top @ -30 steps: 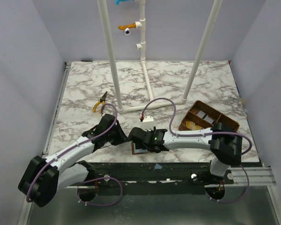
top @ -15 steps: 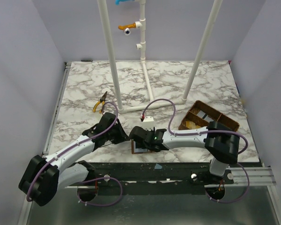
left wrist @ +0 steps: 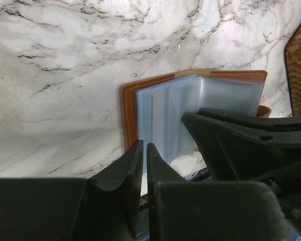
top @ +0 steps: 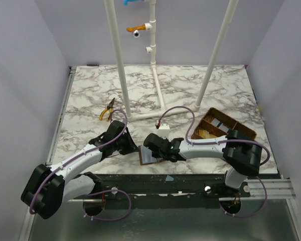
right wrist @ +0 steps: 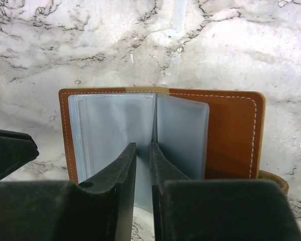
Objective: Take the credit cards out of the card holder
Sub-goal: Remove the credit card from the card holder.
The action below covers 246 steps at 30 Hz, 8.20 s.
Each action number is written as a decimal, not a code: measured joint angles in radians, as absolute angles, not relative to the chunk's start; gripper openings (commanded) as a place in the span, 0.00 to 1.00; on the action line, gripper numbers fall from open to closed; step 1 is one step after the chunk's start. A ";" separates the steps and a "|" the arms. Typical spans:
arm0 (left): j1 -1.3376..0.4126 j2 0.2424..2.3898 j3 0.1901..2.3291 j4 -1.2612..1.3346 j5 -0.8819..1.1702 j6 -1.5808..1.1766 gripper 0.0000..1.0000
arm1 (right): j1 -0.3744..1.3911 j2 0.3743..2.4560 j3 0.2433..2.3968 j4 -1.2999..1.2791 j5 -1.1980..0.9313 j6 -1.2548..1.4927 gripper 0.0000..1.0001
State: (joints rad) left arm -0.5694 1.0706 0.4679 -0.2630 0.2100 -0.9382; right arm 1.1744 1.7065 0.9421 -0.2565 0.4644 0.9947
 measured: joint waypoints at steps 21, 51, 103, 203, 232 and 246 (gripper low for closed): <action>-0.651 1.217 0.537 -0.211 0.278 -0.905 0.00 | 1.073 1.637 0.759 0.016 0.250 1.041 0.01; -0.756 1.346 0.596 -0.114 0.259 -0.977 0.00 | 1.058 1.400 0.735 -0.173 0.238 1.020 0.39; -0.817 1.348 0.661 -0.167 0.195 -0.986 0.00 | 1.058 1.337 0.728 -0.239 0.241 1.065 0.33; -0.780 1.344 0.552 -0.129 0.142 -1.043 0.00 | 0.829 1.465 0.300 0.552 -0.177 1.215 0.01; -0.765 1.334 0.541 -0.126 0.143 -1.056 0.00 | 0.817 1.372 0.248 0.500 -0.132 1.203 0.01; -0.765 1.334 0.541 -0.126 0.143 -1.057 0.00 | 0.810 1.289 0.213 0.444 -0.105 1.195 0.01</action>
State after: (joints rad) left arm -0.7647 1.3342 0.5407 -0.1265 0.1432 -1.0569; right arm 0.8097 1.2888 0.2134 0.4442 -0.1047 1.1950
